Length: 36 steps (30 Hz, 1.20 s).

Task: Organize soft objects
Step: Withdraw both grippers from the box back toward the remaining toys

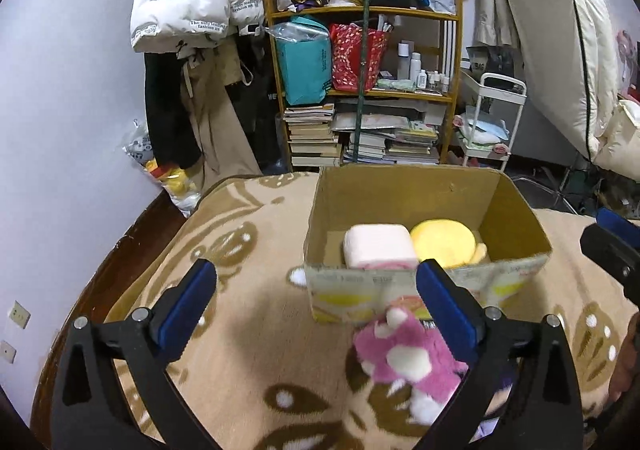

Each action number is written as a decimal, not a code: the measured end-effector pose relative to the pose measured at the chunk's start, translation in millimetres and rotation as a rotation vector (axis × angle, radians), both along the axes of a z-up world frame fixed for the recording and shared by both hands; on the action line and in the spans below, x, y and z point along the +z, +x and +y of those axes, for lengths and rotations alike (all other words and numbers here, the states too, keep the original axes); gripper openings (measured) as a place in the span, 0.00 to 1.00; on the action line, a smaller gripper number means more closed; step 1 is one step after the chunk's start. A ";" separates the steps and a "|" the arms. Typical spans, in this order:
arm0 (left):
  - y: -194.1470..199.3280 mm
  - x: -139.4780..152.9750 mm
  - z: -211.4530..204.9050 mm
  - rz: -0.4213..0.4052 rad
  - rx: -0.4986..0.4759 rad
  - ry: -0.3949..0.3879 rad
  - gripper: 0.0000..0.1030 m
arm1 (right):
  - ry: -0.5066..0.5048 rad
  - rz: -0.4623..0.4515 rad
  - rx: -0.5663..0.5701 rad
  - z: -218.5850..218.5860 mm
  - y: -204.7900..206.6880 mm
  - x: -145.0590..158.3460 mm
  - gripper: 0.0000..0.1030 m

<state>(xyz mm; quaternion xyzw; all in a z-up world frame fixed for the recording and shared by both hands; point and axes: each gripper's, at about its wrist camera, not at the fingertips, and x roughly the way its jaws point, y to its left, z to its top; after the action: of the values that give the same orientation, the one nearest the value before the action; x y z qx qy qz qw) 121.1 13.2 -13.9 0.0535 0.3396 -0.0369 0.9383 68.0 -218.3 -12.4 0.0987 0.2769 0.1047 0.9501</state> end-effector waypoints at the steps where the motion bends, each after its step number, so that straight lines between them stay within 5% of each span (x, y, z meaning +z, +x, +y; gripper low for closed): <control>1: -5.4 2.4 1.0 -0.003 -0.009 -0.012 0.96 | -0.005 0.002 -0.004 -1.1 -5.3 2.1 1.00; 8: -39.7 13.6 -0.6 -0.033 -0.024 -0.009 0.96 | -0.008 0.017 -0.032 -5.5 -29.9 6.6 1.00; 20: -75.5 8.9 0.6 0.038 -0.005 0.026 0.96 | 0.014 0.075 -0.088 -13.9 -61.5 -5.0 1.00; 36: -68.3 -3.4 14.5 0.115 0.026 -0.037 0.96 | -0.013 0.146 -0.096 -5.9 -60.4 -25.4 1.00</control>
<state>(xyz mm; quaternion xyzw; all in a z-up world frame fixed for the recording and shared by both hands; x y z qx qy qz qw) 52.9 27.7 -17.3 0.0296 0.3930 -0.0338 0.9184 7.7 -224.2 -37.8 0.1128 0.3412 0.0498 0.9319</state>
